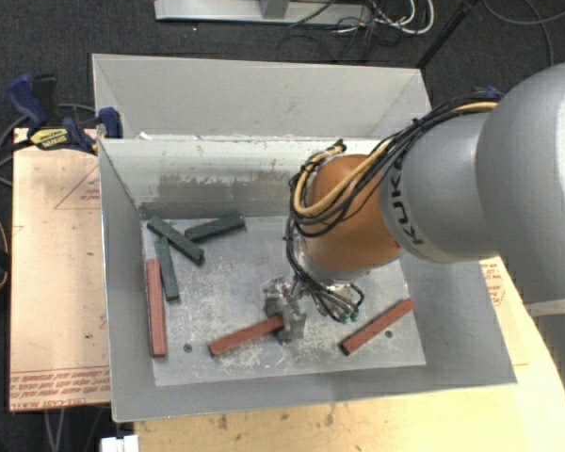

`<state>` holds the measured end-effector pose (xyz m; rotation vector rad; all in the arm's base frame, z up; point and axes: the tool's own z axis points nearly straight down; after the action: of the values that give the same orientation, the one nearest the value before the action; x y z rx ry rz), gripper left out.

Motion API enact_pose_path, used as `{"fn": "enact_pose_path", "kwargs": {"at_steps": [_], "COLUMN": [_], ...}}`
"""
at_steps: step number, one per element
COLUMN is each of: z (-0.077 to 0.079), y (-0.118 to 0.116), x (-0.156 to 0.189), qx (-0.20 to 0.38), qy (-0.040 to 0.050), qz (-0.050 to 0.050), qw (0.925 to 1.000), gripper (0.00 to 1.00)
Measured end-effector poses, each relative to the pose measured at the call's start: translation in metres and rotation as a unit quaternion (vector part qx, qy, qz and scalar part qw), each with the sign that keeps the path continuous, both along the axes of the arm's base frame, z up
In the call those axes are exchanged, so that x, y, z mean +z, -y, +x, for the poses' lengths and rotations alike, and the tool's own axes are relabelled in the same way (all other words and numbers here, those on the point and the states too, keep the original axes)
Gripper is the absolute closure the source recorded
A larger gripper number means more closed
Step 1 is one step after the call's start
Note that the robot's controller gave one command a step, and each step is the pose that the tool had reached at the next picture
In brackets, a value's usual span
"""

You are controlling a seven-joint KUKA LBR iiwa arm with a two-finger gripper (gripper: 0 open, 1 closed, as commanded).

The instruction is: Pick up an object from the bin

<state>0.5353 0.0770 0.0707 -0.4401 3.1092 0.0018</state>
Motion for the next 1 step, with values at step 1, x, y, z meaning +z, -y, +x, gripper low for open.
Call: {"fn": "enact_pose_path", "kwargs": {"at_steps": [1], "z": [0.0005], "y": [-0.0273], "x": [0.1587], "qx": [0.109], "qy": [0.0048], "qz": [0.001], "qw": [0.9941], "gripper": [1.0]}}
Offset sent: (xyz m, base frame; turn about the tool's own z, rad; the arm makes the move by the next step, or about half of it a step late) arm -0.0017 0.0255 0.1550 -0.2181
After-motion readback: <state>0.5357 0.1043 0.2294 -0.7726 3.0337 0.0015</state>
